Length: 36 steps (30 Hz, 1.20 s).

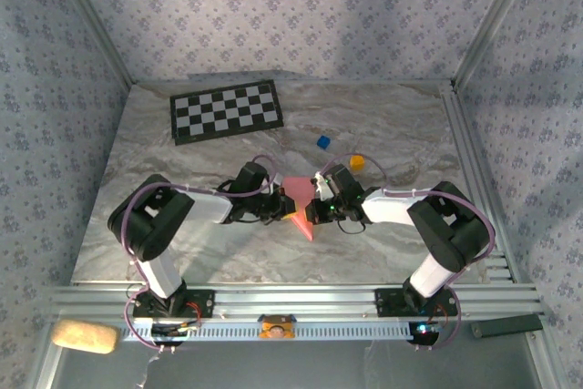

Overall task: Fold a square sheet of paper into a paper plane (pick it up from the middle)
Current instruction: Third fold the triangle at the center of the table.

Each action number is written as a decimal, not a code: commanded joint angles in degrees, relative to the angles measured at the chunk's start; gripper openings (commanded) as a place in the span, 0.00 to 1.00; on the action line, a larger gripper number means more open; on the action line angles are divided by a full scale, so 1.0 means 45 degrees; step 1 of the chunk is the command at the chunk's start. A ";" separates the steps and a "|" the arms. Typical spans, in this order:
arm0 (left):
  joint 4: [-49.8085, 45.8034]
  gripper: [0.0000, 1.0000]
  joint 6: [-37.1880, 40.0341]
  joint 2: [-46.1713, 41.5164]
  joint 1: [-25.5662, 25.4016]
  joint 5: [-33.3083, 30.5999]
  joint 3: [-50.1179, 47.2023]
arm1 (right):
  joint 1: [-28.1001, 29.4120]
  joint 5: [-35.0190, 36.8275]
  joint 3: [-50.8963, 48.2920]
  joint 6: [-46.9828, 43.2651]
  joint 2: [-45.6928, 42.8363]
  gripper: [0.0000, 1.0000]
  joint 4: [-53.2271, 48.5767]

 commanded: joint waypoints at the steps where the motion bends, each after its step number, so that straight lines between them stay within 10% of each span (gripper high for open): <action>1: 0.0325 0.00 0.0301 0.0273 -0.0077 -0.0212 -0.0004 | -0.0078 0.0641 -0.0300 -0.0132 0.0178 0.01 -0.0522; 17: -0.0928 0.00 0.0852 0.0803 -0.0113 -0.0745 0.0185 | -0.0101 0.0417 -0.0115 -0.0037 0.0065 0.03 -0.0528; 29: -0.0990 0.00 0.0932 0.0911 -0.0123 -0.0662 0.0355 | -0.0452 0.0691 0.0105 0.0942 -0.2409 0.31 -0.2152; 36: -0.0969 0.00 0.0934 0.0930 -0.0141 -0.0637 0.0423 | 0.0317 -0.1274 -0.0029 0.1910 -0.2408 0.11 -0.0969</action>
